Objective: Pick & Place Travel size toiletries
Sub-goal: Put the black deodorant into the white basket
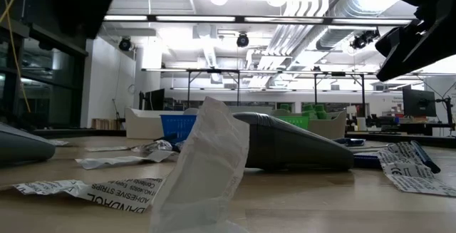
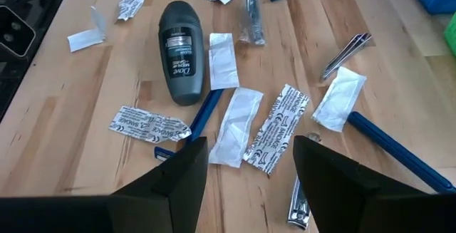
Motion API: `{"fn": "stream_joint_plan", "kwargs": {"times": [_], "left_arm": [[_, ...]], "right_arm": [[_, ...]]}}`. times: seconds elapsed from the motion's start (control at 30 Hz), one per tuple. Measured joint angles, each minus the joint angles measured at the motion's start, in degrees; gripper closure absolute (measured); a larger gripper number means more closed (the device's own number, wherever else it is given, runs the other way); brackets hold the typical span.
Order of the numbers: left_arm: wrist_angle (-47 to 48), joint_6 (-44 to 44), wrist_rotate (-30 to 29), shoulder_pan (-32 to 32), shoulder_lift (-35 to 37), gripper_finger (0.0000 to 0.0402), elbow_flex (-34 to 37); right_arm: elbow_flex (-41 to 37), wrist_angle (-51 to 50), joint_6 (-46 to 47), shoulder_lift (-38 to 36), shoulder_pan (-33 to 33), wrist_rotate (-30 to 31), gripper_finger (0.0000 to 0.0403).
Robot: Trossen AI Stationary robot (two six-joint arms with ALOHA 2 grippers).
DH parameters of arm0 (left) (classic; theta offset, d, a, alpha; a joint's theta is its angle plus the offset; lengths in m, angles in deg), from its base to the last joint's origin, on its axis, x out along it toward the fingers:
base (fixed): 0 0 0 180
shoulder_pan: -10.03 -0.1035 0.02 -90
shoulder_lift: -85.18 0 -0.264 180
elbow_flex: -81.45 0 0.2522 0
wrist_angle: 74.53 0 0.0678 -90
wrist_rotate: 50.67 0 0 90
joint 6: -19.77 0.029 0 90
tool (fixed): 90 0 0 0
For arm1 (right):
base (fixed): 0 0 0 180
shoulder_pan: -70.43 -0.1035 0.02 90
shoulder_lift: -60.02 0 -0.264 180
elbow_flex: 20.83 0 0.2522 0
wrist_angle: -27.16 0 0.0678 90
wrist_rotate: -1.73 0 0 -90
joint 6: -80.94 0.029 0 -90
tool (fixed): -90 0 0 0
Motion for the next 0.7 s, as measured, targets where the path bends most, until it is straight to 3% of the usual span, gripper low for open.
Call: {"fn": "stream_joint_plan", "kwargs": {"times": [0.3, 0.5, 0.7], "left_arm": [[-7.3, -1.4, 7.2, -0.2, 0.0, 0.0164, 5.2], [-10.5, -5.3, 8.1, -0.2, 0.0, 0.013, 11.7], [-23.8, -5.4, 12.0, -0.2, 0.0, 0.0101, 17.4]], "right_arm": [[0.0, 0.0, 1.5, 0.0, 0.0, -1.2, 0.0202], [0.0, 0.0, 1.7, 0.0, 0.0, -1.7, 0.0202], [0.0, 0.0, 1.7, 0.0, 0.0, -2.2, 0.0202]]}}
